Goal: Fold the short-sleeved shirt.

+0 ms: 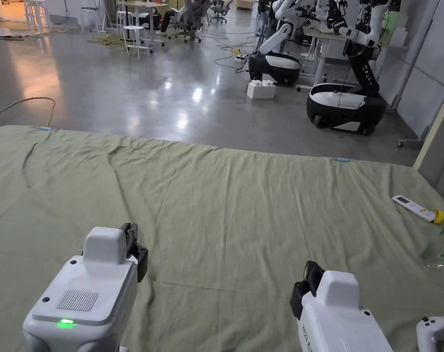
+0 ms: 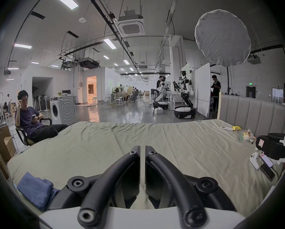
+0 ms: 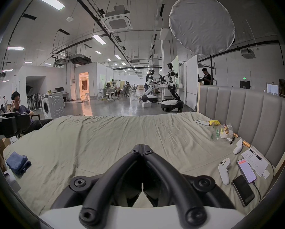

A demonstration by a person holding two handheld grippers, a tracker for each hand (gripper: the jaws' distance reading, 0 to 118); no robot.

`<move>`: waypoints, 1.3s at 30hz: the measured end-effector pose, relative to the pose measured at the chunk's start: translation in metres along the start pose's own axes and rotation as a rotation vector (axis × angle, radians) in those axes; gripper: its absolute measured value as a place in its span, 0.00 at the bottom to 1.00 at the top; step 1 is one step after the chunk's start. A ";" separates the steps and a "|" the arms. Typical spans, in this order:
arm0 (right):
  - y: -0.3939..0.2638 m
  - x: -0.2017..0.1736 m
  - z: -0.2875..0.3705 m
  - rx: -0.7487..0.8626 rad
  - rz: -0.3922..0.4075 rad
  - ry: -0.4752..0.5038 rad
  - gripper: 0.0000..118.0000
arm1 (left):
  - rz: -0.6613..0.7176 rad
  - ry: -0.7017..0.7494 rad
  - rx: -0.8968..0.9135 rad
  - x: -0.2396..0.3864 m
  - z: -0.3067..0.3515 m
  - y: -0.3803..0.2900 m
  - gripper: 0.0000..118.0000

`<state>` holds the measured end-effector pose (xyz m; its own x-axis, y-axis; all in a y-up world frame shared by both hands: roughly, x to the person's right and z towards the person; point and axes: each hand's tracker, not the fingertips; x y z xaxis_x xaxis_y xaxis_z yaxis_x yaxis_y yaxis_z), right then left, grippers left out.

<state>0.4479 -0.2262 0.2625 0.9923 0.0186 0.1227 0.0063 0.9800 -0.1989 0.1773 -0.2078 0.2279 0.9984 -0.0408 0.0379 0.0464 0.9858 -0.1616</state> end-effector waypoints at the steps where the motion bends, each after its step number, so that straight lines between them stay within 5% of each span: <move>1: 0.000 0.000 0.000 0.002 -0.002 0.001 0.00 | -0.001 -0.001 -0.003 -0.001 0.000 0.000 0.04; 11: 0.003 0.005 -0.006 0.001 0.003 -0.002 0.03 | -0.026 0.007 -0.009 -0.005 -0.001 -0.001 0.05; 13: 0.003 0.003 -0.005 0.005 0.008 -0.005 0.23 | -0.033 0.009 -0.008 -0.007 -0.001 -0.002 0.07; 15: 0.002 0.003 -0.005 0.006 0.004 -0.005 0.54 | -0.036 0.006 -0.003 -0.008 0.001 -0.004 0.29; 17: 0.001 0.001 -0.004 0.013 -0.004 -0.007 0.62 | -0.027 -0.001 -0.001 -0.009 0.002 -0.005 0.57; 19: 0.001 -0.001 -0.003 0.029 0.003 -0.021 0.68 | -0.012 0.008 0.011 -0.010 0.004 -0.006 0.60; 22: 0.001 -0.004 -0.004 0.028 0.020 -0.041 0.92 | 0.001 0.024 0.005 -0.012 0.004 -0.005 0.67; 39: -0.002 -0.005 -0.015 0.020 0.084 -0.048 1.00 | 0.035 0.060 -0.016 -0.028 -0.001 -0.015 0.87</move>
<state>0.4443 -0.2313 0.2478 0.9821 0.1103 0.1526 -0.0802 0.9784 -0.1907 0.1490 -0.2214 0.2280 0.9995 -0.0168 -0.0267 0.0118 0.9840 -0.1780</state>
